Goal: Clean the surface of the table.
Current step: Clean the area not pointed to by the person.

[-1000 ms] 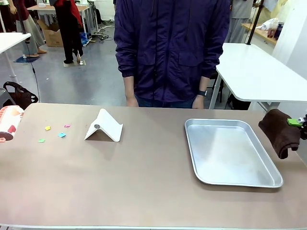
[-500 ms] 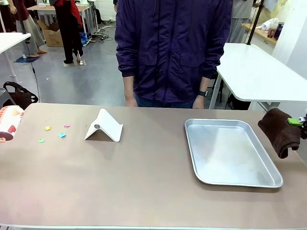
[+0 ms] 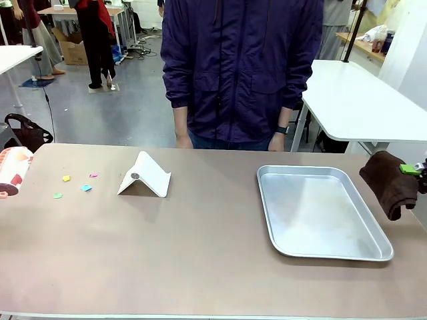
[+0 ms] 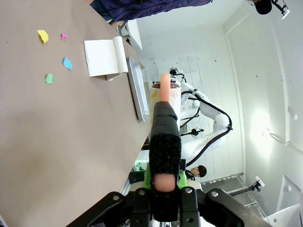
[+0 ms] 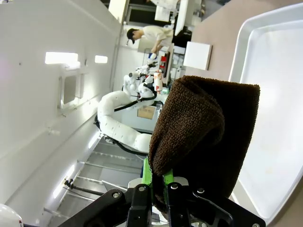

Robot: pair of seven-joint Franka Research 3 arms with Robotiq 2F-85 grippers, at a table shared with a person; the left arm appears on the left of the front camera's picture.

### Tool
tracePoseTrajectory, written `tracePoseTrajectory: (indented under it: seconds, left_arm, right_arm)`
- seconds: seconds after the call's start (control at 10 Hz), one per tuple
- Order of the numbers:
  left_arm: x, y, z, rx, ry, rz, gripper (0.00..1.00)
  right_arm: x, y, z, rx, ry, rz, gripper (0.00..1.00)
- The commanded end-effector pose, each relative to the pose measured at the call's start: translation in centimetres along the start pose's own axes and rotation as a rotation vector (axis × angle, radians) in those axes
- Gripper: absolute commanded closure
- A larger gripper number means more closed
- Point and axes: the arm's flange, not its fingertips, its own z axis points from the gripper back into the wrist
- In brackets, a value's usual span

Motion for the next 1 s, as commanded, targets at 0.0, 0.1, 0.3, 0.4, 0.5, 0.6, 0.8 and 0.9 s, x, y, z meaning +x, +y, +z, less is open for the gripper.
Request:
tracePoseTrajectory:
  seconds: [0.0,0.1,0.3,0.4,0.5,0.6,0.8,0.9]
  left_arm:
    - [-0.3,-0.4,-0.1,-0.015,0.001,-0.010,1.00]
    - [-0.3,-0.4,-0.1,-0.015,0.001,-0.010,1.00]
    - [-0.3,-0.4,-0.1,-0.015,0.001,-0.010,1.00]
    - [-0.3,-0.4,-0.1,-0.015,0.001,-0.010,1.00]
    - [0.0,0.0,0.0,0.000,0.000,0.000,0.79]
    - [0.1,-0.9,-0.8,0.106,0.023,-0.006,0.79]
    - [0.7,-1.5,-1.9,0.299,0.022,0.088,0.79]
    - [1.2,-1.5,-2.6,0.384,-0.019,0.119,0.79]
  right_arm:
    - [0.4,0.6,0.1,0.018,0.001,0.000,0.89]
    - [0.4,0.6,0.1,0.018,0.001,0.000,0.89]
    - [0.4,0.6,0.1,0.018,0.001,0.000,0.89]
    - [0.4,0.6,0.1,0.018,0.001,0.000,0.89]
    - [0.4,0.6,0.1,0.018,0.001,0.000,0.89]
    - [0.4,0.6,0.1,0.018,0.001,0.000,0.89]
    - [0.4,0.6,0.1,0.018,0.001,0.000,0.89]
    - [0.4,0.6,0.1,0.018,0.001,0.000,0.89]
